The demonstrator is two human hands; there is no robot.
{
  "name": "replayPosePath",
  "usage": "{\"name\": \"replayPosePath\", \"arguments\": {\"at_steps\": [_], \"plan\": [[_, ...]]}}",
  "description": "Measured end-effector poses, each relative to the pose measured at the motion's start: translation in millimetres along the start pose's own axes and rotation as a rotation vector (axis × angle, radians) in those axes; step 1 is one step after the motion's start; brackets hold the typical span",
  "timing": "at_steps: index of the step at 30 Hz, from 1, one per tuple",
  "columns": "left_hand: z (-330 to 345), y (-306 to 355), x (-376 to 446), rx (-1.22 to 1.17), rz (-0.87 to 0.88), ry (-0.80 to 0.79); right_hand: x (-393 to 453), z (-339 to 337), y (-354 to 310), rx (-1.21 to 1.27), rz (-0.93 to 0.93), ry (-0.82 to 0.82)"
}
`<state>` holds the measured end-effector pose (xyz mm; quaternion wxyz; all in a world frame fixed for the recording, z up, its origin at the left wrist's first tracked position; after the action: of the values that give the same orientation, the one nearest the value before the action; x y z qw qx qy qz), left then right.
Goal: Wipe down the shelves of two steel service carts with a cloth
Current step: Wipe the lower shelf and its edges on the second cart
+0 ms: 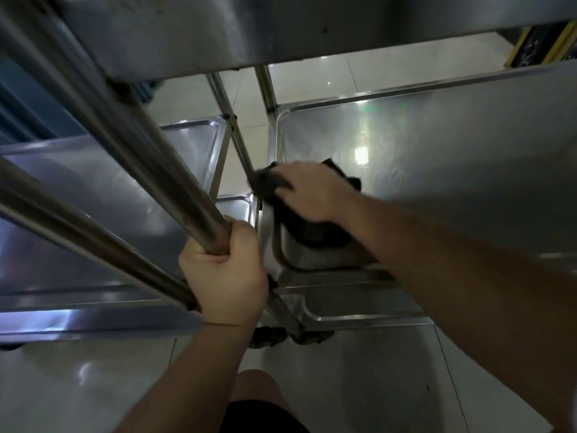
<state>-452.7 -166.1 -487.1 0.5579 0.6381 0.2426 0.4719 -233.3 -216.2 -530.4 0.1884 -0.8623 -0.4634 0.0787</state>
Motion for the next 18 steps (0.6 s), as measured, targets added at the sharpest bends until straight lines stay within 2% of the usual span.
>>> {"name": "replayPosePath", "arguments": {"at_steps": [2,4,6,8,10,12,13,15,18], "plan": [[-0.2,-1.6,0.6,-0.015,0.001,-0.012,-26.5,13.9,-29.9,0.051,-0.221,-0.085],[0.7,-3.3,0.8,-0.014,0.010,-0.006,-59.7,19.6,-32.9,0.012,-0.426,-0.179],[2.2,-4.6,-0.3,-0.024,0.008,-0.010,-67.8,11.8,-15.2,-0.016,-0.503,-0.196],[3.4,-4.1,-2.4,-0.038,0.002,-0.033,-39.1,-5.6,18.1,-0.021,-0.320,-0.112],[3.3,-2.2,-4.2,-0.049,0.008,-0.040,4.5,-25.5,54.4,-0.055,0.001,0.036],[4.5,0.6,-5.2,-0.077,0.017,-0.045,37.6,-32.9,75.8,-0.077,0.281,0.101],[6.2,1.4,-5.6,-0.092,0.024,-0.052,50.8,-31.2,76.9,-0.079,0.354,0.106],[8.1,1.5,-5.9,-0.118,0.031,-0.060,72.5,-22.3,63.2,-0.079,0.387,0.095],[6.8,0.4,-5.7,-0.127,0.025,-0.043,83.1,-8.2,24.2,-0.057,0.292,0.105]]}}
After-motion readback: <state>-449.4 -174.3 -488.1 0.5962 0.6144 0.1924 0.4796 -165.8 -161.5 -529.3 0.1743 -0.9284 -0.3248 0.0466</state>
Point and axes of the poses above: each hand's wrist, its own x-axis towards the middle knuckle, its own z-axis out of the palm, y = z × x, the point moved 7 cm from there along x, towards the middle knuckle, and after that the axes turned 2 degrees about -y, right-handed, at the moved point
